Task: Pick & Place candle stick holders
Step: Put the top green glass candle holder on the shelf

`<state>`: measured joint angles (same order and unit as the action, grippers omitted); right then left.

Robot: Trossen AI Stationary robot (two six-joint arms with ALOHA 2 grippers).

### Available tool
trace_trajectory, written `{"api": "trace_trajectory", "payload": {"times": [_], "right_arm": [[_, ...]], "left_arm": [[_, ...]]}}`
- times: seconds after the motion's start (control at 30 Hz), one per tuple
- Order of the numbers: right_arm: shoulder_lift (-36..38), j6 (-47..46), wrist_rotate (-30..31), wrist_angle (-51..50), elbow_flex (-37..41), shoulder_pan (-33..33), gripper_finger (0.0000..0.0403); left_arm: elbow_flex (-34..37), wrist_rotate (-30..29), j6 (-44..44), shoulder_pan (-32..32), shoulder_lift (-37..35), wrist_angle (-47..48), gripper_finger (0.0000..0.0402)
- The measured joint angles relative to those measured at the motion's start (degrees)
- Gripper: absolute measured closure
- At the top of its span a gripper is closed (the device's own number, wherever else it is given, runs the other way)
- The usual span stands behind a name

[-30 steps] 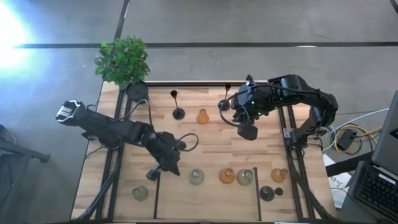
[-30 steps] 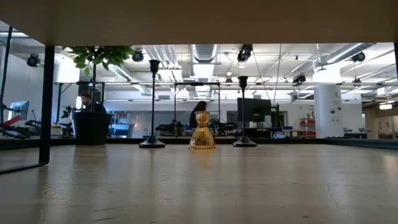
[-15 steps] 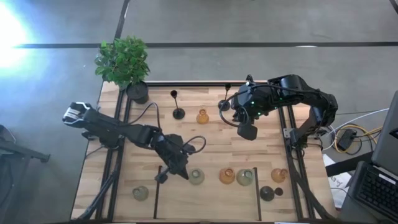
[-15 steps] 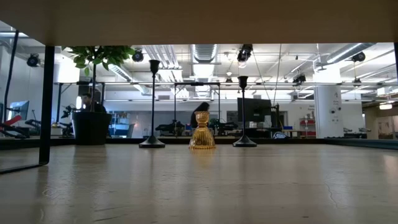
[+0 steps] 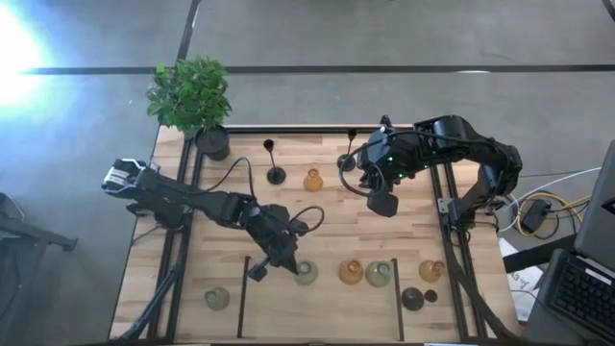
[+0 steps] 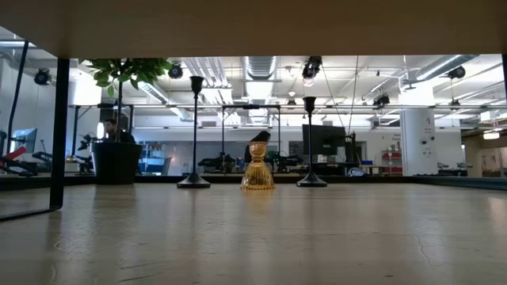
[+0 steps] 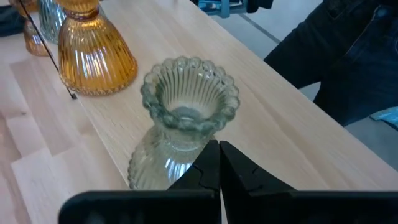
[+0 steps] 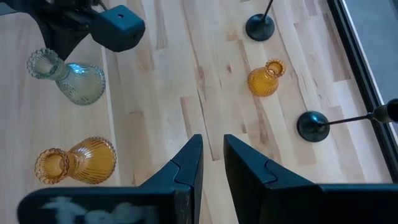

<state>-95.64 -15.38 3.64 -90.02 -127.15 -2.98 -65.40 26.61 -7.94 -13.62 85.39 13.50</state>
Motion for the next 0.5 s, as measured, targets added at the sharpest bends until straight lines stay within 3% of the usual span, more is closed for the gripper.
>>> {"api": "trace_trajectory", "payload": {"times": [0.5], "right_arm": [[0.1,0.5,0.0,0.0,0.0,0.0,0.0346]], "left_arm": [[-0.9,0.3,0.6,1.6,0.6,1.1,0.0401]]}}
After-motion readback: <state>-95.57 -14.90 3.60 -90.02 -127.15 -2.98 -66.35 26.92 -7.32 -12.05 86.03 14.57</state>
